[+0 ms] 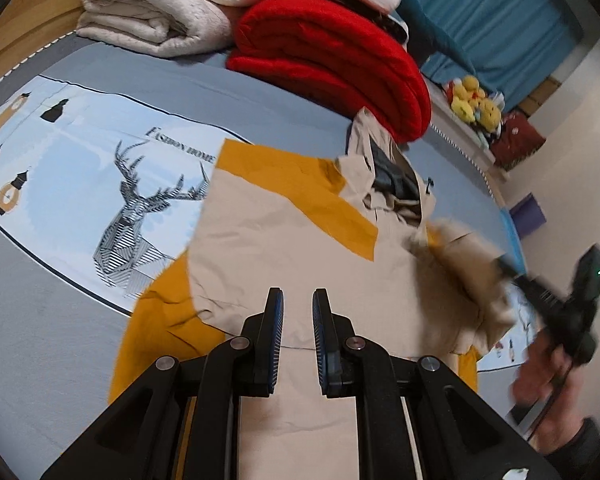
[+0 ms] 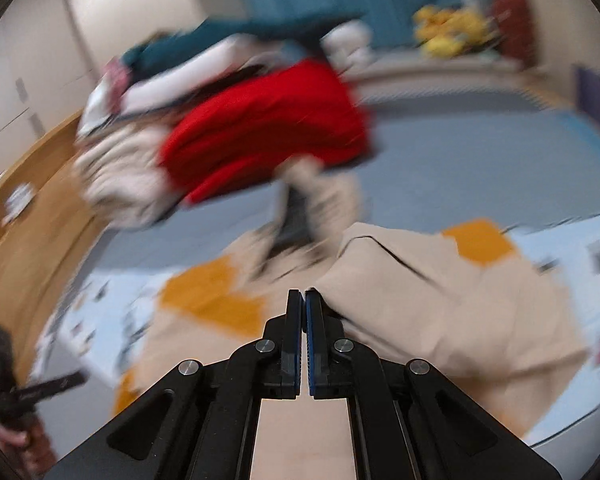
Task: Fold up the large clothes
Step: 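Fold the held sleeve across the chest with the right tool, release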
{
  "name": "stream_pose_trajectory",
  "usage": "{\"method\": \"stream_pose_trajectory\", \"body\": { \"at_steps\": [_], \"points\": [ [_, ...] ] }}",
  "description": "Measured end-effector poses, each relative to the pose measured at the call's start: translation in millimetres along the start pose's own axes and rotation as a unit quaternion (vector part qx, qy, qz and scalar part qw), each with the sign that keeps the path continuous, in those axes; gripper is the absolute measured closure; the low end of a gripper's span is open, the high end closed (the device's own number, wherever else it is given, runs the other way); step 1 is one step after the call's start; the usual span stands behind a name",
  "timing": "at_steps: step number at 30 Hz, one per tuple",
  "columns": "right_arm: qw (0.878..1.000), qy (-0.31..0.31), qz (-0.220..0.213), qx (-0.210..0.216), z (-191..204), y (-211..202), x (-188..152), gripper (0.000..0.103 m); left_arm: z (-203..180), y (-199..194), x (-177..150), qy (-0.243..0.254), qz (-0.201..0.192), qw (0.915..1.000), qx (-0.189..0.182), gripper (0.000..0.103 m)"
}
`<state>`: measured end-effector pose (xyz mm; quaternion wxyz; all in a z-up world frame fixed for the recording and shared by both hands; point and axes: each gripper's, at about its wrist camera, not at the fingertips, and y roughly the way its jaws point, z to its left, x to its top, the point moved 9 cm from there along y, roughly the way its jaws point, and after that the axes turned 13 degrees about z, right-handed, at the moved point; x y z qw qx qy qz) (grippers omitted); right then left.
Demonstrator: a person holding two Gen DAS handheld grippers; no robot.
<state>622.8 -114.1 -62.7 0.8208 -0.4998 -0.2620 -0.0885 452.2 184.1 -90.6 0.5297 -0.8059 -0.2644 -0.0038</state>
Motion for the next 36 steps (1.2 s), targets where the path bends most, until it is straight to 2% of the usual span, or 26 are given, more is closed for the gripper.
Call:
{"method": "stream_pose_trajectory", "body": {
  "at_steps": [4, 5, 8, 11, 13, 18, 20, 24, 29, 31, 36],
  "points": [
    [0.996, -0.008, 0.083, 0.033, 55.2, 55.7, -44.1, 0.098, 8.5, -5.8, -0.4, -0.008, 0.008, 0.9999, -0.009, 0.089],
    [0.993, -0.01, 0.115, 0.032, 62.9, 69.7, -57.8, 0.098, 8.9, -5.9, -0.6, -0.007, 0.01, 0.9999, -0.009, 0.088],
    [0.989, -0.003, 0.146, 0.015, 64.3, 74.8, -83.9, 0.098, 7.2, -6.7, -1.4, -0.001, 0.012, 0.9999, -0.009, 0.085],
    [0.991, 0.009, 0.131, 0.009, 49.8, 45.6, -93.8, 0.096, 1.2, -2.4, -3.1, 0.006, 0.016, 0.9998, -0.01, 0.085],
    [0.994, 0.033, 0.102, 0.007, 32.9, 14.0, -101.9, 0.094, -3.9, 3.2, -4.5, 0.009, 0.018, 0.9998, -0.008, 0.085],
    [0.995, 0.083, 0.051, -0.016, -16.0, -30.3, -121.6, 0.084, -29.4, 23.0, -13.4, 0.04, 0.028, 0.9988, 0.0, 0.085],
    [0.993, 0.112, 0.045, -0.021, -42.2, -23.9, -129.2, 0.079, -39.9, 32.2, -17.6, 0.051, 0.032, 0.9982, 0.004, 0.085],
    [0.975, 0.199, 0.099, 0.019, -77.5, 23.1, -143.8, 0.079, -62.2, 51.6, -27.3, 0.076, 0.041, 0.9963, 0.006, 0.085],
    [0.959, 0.239, 0.139, 0.063, -81.7, 62.8, -154.3, 0.079, -88.7, 69.4, -38.3, 0.133, 0.05, 0.9898, 0.016, 0.085],
    [0.949, 0.264, 0.149, 0.085, -82.6, 76.9, -157.3, 0.079, -100.4, 76.8, -45.1, 0.164, 0.056, 0.9847, 0.018, 0.085],
    [0.934, 0.298, 0.161, 0.112, -86.1, 96.9, -162.2, 0.079, -117.7, 88.7, -54.6, 0.192, 0.07, 0.9789, 0.003, 0.085]
  ]
}}
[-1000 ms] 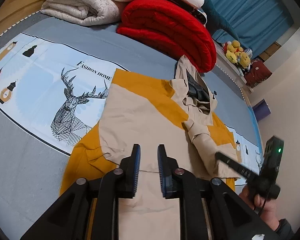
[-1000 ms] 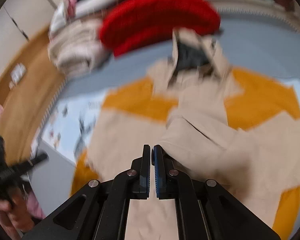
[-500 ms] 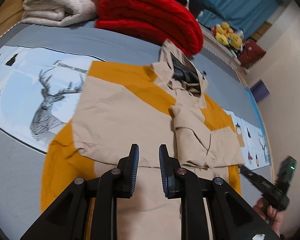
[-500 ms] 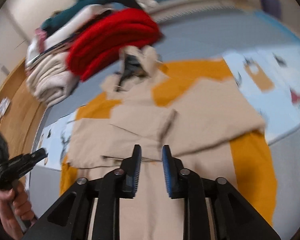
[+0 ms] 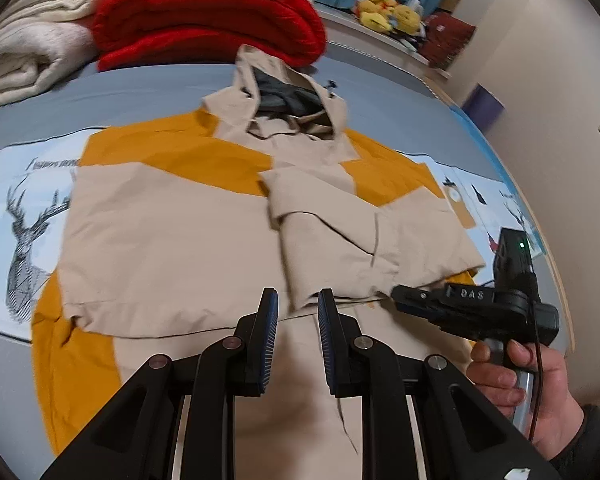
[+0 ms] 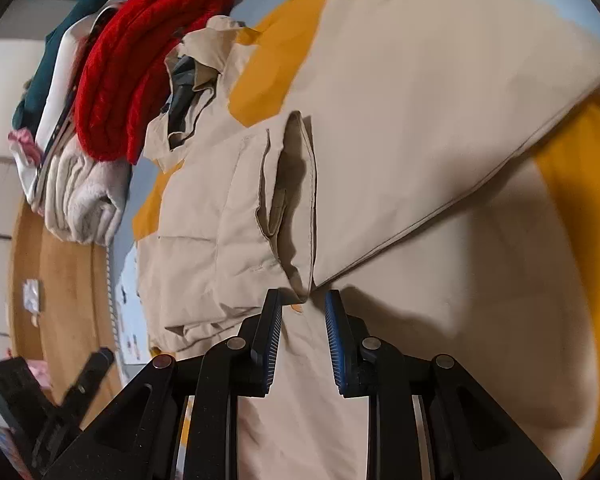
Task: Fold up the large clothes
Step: 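Fold the held sleeve across the chest with the right tool, release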
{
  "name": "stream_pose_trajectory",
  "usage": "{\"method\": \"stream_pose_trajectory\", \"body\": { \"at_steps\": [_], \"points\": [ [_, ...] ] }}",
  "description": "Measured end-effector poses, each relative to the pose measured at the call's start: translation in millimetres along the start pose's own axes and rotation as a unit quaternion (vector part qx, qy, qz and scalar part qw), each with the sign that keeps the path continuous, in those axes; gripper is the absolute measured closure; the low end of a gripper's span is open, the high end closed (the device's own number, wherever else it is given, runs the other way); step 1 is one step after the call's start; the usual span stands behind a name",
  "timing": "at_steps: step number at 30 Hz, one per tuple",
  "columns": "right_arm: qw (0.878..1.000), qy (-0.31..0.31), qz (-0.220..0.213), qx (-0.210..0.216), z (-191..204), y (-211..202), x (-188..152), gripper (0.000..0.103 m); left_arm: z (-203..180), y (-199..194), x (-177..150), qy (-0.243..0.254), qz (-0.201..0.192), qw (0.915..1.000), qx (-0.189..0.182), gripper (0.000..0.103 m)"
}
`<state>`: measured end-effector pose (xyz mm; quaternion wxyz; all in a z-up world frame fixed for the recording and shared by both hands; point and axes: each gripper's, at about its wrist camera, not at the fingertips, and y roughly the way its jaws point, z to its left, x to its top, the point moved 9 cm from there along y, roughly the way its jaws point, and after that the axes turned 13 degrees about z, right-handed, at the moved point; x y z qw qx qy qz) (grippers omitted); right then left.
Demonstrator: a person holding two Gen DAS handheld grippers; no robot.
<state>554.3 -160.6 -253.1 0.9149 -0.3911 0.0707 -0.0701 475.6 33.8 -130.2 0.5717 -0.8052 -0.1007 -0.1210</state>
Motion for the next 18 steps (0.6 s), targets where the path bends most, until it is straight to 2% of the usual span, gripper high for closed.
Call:
{"method": "stream_pose_trajectory", "body": {
  "at_steps": [4, 6, 11, 12, 16, 18],
  "points": [
    [1.0, -0.001, -0.012, 0.022, 8.2, -4.7, 1.7, 0.081, -9.3, 4.9, 1.6, 0.014, 0.001, 0.9999, -0.005, 0.085],
    [0.999, -0.019, -0.027, 0.022, 18.3, -11.2, 3.1, 0.095, -12.7, 8.3, 0.9, 0.018, 0.003, 0.9998, -0.008, 0.085],
    [0.992, -0.089, -0.074, 0.045, 59.8, -36.6, 1.5, 0.1, -23.2, 11.2, -0.2, 0.033, 0.003, 0.9994, -0.014, 0.084],
    [0.989, -0.111, -0.081, 0.053, 72.3, -42.0, -1.2, 0.1, -26.9, 11.4, -0.5, 0.038, 0.002, 0.9991, -0.016, 0.082],
    [0.974, -0.184, -0.087, 0.097, 118.4, -56.1, -19.0, 0.102, -34.9, 11.5, 0.4, 0.05, -0.008, 0.9986, -0.014, 0.06],
    [0.967, -0.214, -0.083, 0.112, 135.0, -58.6, -30.1, 0.103, -37.1, 12.5, 1.6, 0.051, -0.011, 0.9985, -0.014, 0.058]
  ]
}}
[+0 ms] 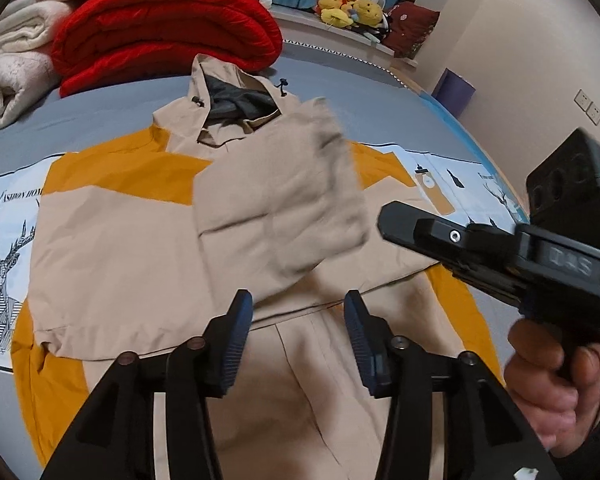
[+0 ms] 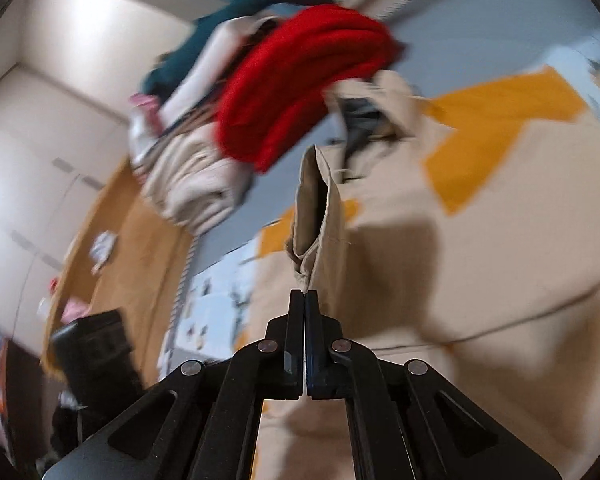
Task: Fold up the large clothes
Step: 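Fold the held sleeve across the chest with the right tool, release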
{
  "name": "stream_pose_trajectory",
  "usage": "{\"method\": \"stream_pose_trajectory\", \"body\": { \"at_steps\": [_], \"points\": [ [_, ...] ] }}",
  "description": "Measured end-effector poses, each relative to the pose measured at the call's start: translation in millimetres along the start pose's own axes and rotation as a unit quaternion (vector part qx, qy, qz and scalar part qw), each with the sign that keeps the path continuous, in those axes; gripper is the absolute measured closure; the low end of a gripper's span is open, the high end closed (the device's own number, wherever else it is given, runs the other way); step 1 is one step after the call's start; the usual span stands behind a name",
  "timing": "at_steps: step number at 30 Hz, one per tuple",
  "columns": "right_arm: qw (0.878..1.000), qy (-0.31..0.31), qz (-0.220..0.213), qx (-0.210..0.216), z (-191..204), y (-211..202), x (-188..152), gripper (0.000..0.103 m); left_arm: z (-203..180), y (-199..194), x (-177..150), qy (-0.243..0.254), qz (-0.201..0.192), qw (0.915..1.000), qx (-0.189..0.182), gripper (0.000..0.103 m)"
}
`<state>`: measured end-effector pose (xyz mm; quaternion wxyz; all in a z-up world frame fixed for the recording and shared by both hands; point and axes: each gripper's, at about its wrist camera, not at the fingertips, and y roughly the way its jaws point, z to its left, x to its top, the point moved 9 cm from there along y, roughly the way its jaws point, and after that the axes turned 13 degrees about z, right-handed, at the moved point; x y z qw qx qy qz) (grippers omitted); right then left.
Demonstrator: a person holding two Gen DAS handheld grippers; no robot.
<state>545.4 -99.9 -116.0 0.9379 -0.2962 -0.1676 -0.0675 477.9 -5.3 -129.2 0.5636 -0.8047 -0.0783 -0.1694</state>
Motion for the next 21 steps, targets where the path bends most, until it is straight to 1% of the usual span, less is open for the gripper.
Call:
{"method": "stream_pose_trajectory", "body": {
  "at_steps": [2, 5, 6, 7, 9, 10, 12, 15, 19, 21],
  "points": [
    [1.0, -0.02, 0.005, 0.011, 14.2, 3.4, -4.8, 0.103, 1.6, 2.7, 1.1, -0.005, 0.0, 1.0, 0.004, 0.058],
    [0.999, -0.031, 0.022, 0.018, 25.7, 14.2, -13.7, 0.102, 9.2, 7.9, 1.7, -0.015, 0.002, 0.9996, 0.023, 0.058],
    [0.999, -0.032, 0.026, 0.018, 26.3, 15.9, -15.8, 0.102, 12.8, 10.4, 0.9, -0.021, 0.007, 0.9994, 0.029, 0.058],
    [0.999, -0.029, 0.03, 0.006, 24.0, 19.0, -17.6, 0.102, 16.4, 12.6, 0.2, -0.027, 0.01, 0.9991, 0.031, 0.058],
    [0.999, -0.01, 0.026, -0.017, 12.1, 20.1, -18.3, 0.1, 22.7, 14.5, -0.4, -0.035, 0.011, 0.9987, 0.035, 0.058],
    [0.999, 0.01, 0.02, -0.027, 0.9, 19.0, -17.1, 0.099, 27.7, 16.0, -0.7, -0.044, 0.014, 0.9981, 0.042, 0.058],
    [0.999, 0.035, 0.015, -0.033, -14.0, 20.1, -15.1, 0.099, 36.9, 18.5, -2.8, -0.059, 0.021, 0.9967, 0.051, 0.059],
    [0.996, 0.07, 0.015, -0.054, -37.6, 20.6, -15.5, 0.099, 42.2, 19.9, -5.6, -0.069, 0.026, 0.996, 0.051, 0.059],
    [0.988, 0.113, 0.001, -0.102, -67.4, 13.4, -13.2, 0.097, 41.6, 17.8, -5.2, -0.07, 0.024, 0.9962, 0.045, 0.059],
    [0.983, 0.138, 0.002, -0.119, -84.1, 10.7, -13.7, 0.092, 42.2, 18.1, -5.2, -0.071, 0.025, 0.9962, 0.044, 0.059]
  ]
}}
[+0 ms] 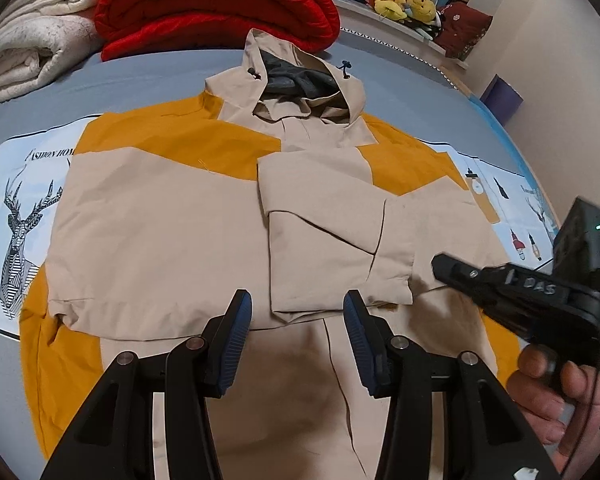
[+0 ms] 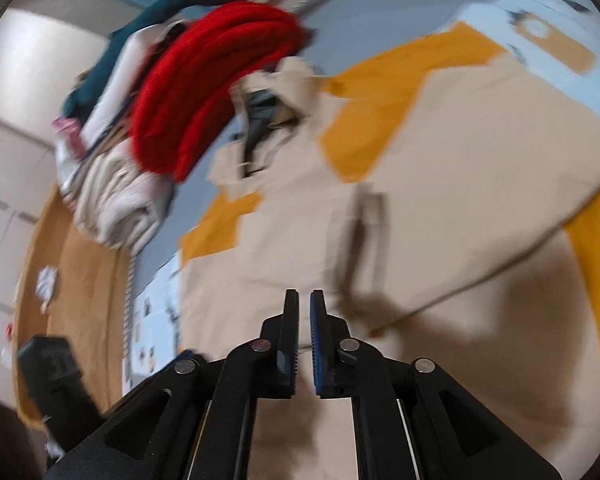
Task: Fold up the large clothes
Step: 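Fold the held sleeve across the chest with the right tool, release, then move both tools to the jacket's side edge and grip the fabric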
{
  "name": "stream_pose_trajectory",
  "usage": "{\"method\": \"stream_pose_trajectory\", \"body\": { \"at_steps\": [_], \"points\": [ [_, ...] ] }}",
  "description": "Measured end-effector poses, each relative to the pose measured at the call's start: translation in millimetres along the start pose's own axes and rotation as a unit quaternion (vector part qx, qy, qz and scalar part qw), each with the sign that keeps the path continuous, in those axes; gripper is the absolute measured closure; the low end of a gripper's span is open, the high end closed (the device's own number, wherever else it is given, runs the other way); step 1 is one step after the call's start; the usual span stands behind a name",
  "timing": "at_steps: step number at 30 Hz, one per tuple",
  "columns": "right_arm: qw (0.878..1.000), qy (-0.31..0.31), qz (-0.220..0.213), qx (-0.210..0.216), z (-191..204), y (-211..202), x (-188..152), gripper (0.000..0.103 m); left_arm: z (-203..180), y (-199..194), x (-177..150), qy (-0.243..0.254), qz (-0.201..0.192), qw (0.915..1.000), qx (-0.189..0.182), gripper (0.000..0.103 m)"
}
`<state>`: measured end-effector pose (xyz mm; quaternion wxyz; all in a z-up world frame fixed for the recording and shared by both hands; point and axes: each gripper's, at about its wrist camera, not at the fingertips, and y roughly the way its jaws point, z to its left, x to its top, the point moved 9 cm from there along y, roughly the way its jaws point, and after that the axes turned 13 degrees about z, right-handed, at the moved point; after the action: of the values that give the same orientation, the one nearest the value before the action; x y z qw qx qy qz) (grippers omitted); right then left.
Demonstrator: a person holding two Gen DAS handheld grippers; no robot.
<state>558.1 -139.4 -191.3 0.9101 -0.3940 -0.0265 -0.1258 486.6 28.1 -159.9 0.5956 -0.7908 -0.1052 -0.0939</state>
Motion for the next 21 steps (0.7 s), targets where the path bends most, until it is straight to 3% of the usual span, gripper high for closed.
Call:
{"method": "stream_pose_trajectory", "body": {
  "at_steps": [4, 8, 15, 16, 18, 21],
  "points": [
    [0.998, 0.047, 0.028, -0.014, -27.2, 12.9, -3.4, 0.088, -0.7, -0.1, 0.6, 0.001, 0.002, 1.0, -0.004, 0.059],
    [0.996, 0.066, 0.059, 0.003, -34.5, 28.0, -9.7, 0.087, -5.4, 1.8, -1.3, 0.016, 0.006, 0.9998, -0.007, 0.059],
    [0.995, 0.072, 0.063, 0.03, -34.1, 36.9, -9.4, 0.087, -19.2, 12.8, -6.0, 0.048, 0.019, 0.9987, -0.006, 0.059],
    [0.995, 0.066, 0.061, 0.033, -30.5, 37.0, -8.9, 0.087, -21.1, 13.7, -6.7, 0.053, 0.019, 0.9984, -0.004, 0.059],
    [0.996, 0.051, 0.057, 0.048, -19.2, 34.8, -6.6, 0.099, -24.7, 16.3, -7.6, 0.068, 0.019, 0.9975, 0.001, 0.058],
    [0.995, 0.015, 0.054, 0.086, 9.0, 27.8, -5.0, 0.101, -27.1, 18.8, -7.5, 0.079, 0.018, 0.9967, 0.009, 0.057]
  ]
}}
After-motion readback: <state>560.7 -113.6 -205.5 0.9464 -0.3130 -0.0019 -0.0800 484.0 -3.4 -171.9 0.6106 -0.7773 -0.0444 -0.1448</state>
